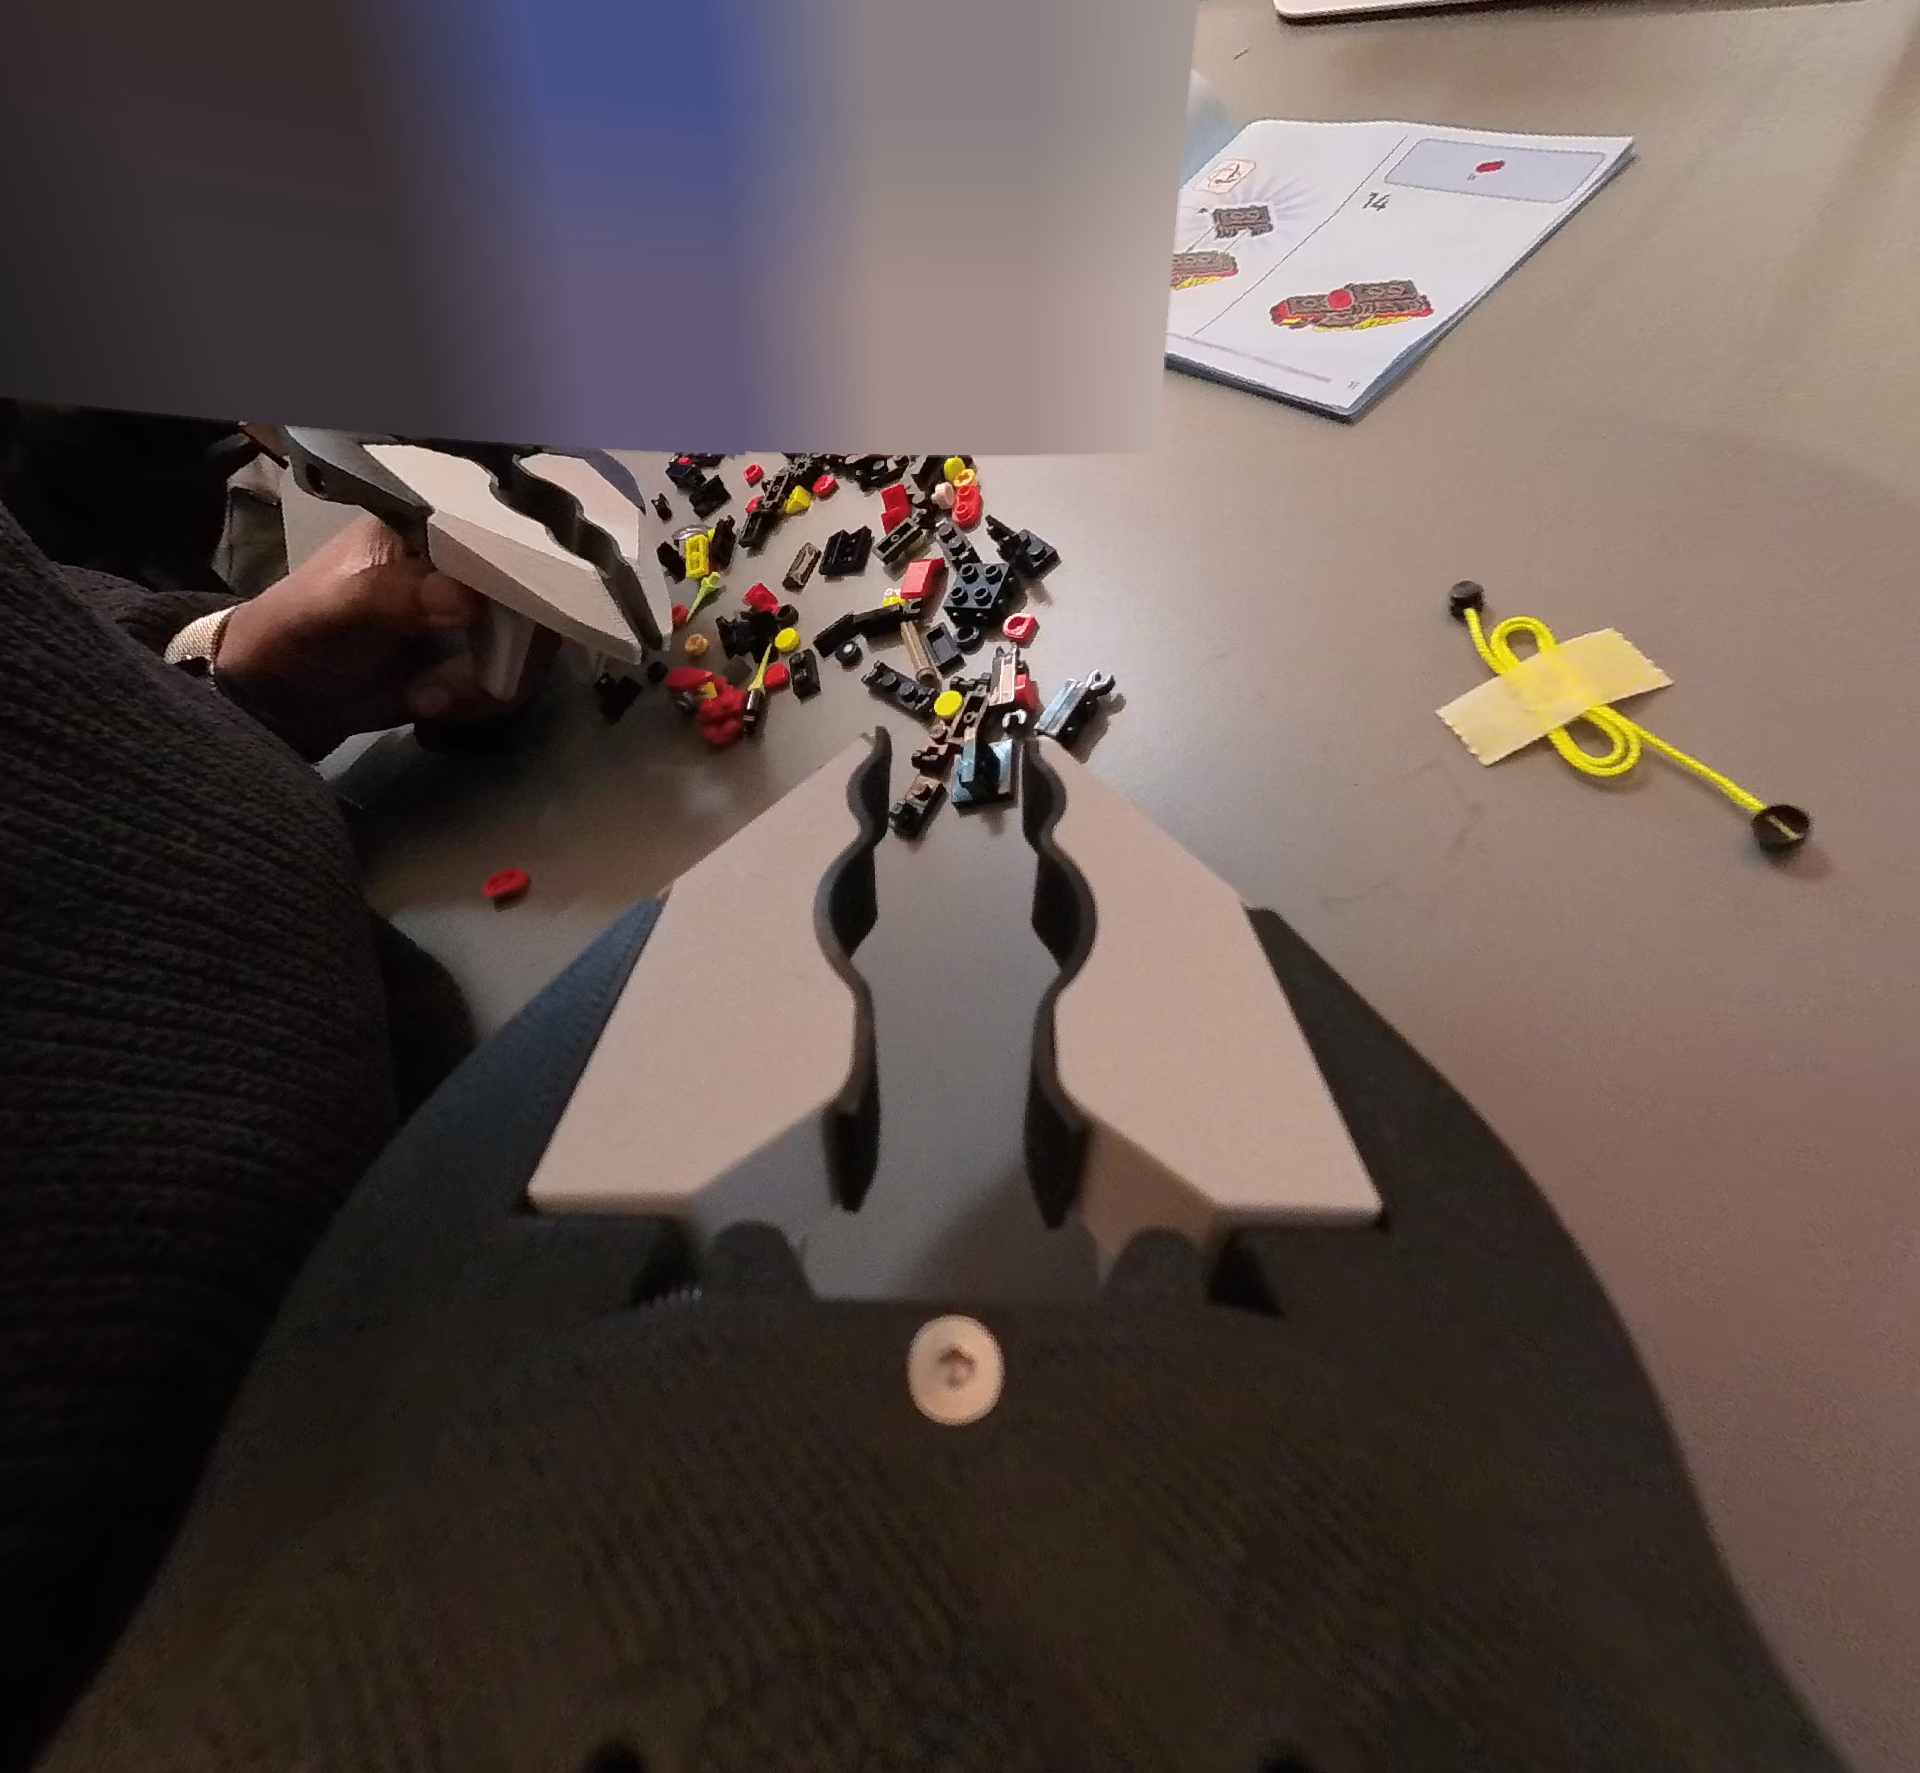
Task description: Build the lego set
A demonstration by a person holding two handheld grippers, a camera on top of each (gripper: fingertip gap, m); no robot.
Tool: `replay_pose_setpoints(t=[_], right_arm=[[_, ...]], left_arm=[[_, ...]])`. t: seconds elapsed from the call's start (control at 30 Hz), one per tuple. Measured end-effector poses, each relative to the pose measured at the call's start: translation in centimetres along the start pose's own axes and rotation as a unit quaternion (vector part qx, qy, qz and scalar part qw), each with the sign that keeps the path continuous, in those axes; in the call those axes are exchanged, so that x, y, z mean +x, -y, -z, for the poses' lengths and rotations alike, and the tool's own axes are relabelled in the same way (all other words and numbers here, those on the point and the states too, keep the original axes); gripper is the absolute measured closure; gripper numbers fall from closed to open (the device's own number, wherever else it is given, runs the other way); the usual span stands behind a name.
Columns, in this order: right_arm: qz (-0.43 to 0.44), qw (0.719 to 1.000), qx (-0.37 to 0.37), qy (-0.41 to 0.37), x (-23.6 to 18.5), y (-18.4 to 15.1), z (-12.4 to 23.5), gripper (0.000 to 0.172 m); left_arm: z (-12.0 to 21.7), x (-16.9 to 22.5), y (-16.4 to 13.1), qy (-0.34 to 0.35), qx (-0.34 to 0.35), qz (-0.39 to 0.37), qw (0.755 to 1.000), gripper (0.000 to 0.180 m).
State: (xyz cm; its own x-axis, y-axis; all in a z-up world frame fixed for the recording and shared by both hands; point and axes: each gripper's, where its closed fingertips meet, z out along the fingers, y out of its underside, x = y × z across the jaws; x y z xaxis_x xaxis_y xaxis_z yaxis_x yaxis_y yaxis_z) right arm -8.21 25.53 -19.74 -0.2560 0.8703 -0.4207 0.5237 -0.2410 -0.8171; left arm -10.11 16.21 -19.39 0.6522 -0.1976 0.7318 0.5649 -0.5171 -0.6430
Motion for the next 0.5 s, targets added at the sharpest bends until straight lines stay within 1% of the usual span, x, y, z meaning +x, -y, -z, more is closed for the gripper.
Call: replay_pose_setpoints(t=[0.5], right_arm=[[-0.002, 1.000, 0.001, 0.006, -0.19, 0.02, -0.06, 0.148]], left_arm=[[-0.11, 0.04, -0.13, 0.000, -0.003, -0.002, 1.000, 0.180]])
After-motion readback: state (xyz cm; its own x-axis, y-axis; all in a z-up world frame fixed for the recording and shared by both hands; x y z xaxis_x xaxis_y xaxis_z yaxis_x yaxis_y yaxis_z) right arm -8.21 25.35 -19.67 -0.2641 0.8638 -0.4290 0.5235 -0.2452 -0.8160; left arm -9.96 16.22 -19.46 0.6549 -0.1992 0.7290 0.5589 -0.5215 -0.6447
